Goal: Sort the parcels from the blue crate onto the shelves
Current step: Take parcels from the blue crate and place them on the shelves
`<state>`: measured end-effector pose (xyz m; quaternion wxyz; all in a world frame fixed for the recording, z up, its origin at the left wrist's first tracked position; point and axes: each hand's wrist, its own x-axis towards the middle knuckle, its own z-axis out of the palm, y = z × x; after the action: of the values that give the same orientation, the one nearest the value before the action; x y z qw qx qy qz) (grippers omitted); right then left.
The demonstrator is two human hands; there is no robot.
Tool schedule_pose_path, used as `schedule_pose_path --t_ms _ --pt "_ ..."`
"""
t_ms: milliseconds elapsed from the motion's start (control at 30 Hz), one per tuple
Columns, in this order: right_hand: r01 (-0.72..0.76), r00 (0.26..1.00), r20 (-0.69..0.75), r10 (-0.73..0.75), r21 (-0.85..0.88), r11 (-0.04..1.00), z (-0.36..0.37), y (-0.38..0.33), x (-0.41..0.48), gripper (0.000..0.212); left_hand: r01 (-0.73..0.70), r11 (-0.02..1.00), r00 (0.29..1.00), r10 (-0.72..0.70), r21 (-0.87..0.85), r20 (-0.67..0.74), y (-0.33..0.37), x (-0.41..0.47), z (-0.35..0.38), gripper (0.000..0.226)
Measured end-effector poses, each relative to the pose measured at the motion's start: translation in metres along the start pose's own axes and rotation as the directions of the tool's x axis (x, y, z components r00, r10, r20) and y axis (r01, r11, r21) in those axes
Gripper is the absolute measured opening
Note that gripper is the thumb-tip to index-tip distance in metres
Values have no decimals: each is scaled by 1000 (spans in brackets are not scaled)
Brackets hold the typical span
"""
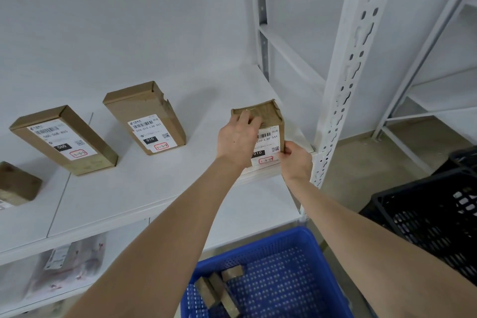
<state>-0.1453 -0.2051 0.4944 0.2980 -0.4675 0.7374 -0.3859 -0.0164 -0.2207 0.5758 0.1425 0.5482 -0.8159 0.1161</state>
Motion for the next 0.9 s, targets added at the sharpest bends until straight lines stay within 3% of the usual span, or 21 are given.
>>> schedule_pose_path --t_ms 233,633,833,900 --pt "5 1000 -9 -5 -18 1000 4 -2 13 27 3 1000 999 -4 -3 -46 -3 11 7 61" --pt "-5 1000 -27 4 -30 1000 12 -1 29 31 22 999 998 -20 30 -52 -7 22 17 65" --pt "-34 999 -18 35 29 999 10 -8 24 33 73 997 988 -70 -18 138 -6 20 0 66" --pt "-52 998 -28 54 72 996 9 -9 20 31 74 996 990 -68 -43 121 -4 17 -6 65"
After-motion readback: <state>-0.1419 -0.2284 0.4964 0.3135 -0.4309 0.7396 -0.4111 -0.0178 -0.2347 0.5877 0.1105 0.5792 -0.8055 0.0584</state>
